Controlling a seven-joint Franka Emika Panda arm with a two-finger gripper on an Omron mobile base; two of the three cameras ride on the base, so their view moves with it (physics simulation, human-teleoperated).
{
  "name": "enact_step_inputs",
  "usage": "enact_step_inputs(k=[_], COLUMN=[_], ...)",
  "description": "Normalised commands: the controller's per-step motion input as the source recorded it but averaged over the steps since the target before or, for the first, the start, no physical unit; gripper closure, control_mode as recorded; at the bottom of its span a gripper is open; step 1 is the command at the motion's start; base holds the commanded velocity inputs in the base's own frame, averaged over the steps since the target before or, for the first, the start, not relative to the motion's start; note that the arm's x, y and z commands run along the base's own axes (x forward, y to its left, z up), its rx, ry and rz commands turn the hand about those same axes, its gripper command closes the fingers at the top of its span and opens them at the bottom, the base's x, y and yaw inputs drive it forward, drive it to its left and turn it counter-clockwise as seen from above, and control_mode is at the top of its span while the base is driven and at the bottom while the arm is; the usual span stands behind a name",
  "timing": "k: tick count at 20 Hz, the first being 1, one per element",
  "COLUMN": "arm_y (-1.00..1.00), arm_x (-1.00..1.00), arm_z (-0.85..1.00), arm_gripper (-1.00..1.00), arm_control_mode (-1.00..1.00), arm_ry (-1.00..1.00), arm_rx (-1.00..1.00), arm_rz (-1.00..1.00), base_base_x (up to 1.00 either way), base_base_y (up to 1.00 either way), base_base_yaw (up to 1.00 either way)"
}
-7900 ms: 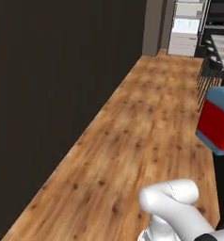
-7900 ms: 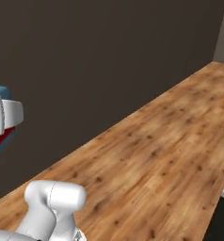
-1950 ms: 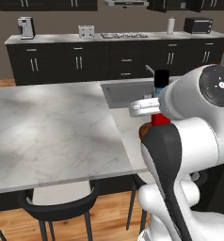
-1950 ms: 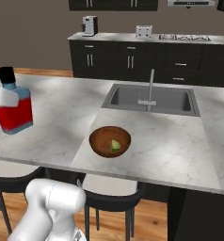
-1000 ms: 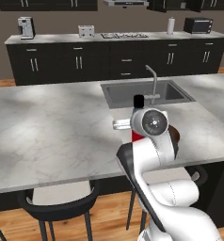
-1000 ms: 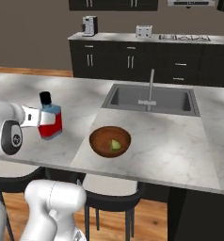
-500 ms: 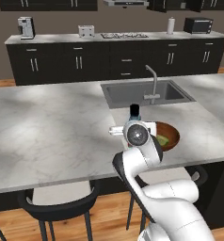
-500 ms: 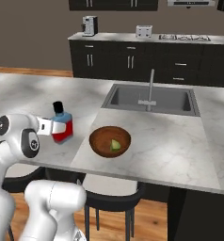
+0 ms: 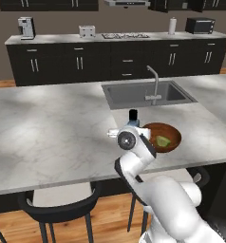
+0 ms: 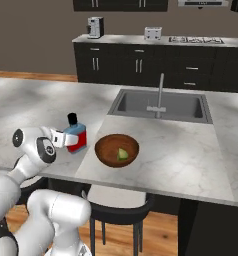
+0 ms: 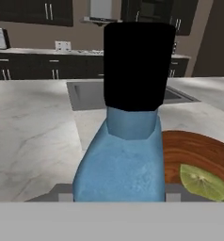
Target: There is a bowl on the dining counter. Grab a lemon wedge from the fridge and place it in the bowl. Then get the liquor bottle and glass cup from the cabinet and place them next to the bowl.
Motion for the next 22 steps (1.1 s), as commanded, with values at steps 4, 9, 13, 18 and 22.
enact_step_inputs(k=[4,9,13,18,22], arm_y=[0.0,0.0,-0.05,-0.06,-0.05], arm_x=[0.4,0.32,0.27,0.18,0.14], arm_z=[-0.22,-0.11,-0.14,-0.19,-0.18], arm_gripper=[1.0,1.0,1.0,1.0,1.0], arm_control_mode=[-1.0,-1.0,-1.0,-1.0,-1.0], arm_ry=[0.0,0.0,0.02,0.05,0.01], arm_rx=[0.0,0.0,0.0,0.0,0.0], arm_rz=[-0.08,-0.07,-0.07,-0.06,-0.05], base_base_x=[0.0,0.0,0.0,0.0,0.0], base_base_y=[0.0,0.0,0.0,0.0,0.0], base_base_yaw=[0.0,0.0,0.0,0.0,0.0])
